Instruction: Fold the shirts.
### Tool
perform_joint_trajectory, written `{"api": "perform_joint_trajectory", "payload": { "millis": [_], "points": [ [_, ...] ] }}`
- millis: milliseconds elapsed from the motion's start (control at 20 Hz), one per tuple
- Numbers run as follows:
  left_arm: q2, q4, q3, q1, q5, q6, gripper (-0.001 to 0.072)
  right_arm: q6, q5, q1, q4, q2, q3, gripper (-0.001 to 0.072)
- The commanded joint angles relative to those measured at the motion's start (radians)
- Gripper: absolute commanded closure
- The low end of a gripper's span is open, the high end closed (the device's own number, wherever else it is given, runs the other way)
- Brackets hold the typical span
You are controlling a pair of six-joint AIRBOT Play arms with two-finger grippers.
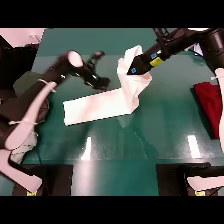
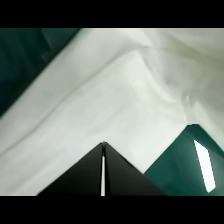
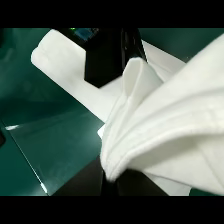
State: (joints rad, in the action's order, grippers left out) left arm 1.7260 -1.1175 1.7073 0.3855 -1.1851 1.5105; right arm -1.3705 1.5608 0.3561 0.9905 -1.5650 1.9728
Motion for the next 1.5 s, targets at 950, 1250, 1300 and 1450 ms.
{"api": "perform_joint_trajectory", "payload": {
  "millis": [950, 1250, 1300, 1450],
  "points": [
    [-0.501, -0.304, 0.008, -0.350, -0.298, -0.035, 0.0686, 0.077, -0.539, 0.493, 0.042, -0.327, 0.003, 0.0229],
    [-0.501, -0.299, 0.007, -0.350, -0.319, -0.045, 0.0686, 0.075, -0.171, 0.278, 0.110, -0.241, 0.001, 0.0230],
    [-0.501, -0.293, 0.006, -0.350, -0.319, -0.045, 0.0686, 0.062, -0.124, 0.221, 0.109, -0.241, 0.001, 0.0230],
    [-0.501, -0.289, -0.005, -0.350, -0.317, -0.045, 0.0686, 0.049, -0.053, 0.061, 0.101, -0.241, -0.021, 0.0231]
  ]
}}
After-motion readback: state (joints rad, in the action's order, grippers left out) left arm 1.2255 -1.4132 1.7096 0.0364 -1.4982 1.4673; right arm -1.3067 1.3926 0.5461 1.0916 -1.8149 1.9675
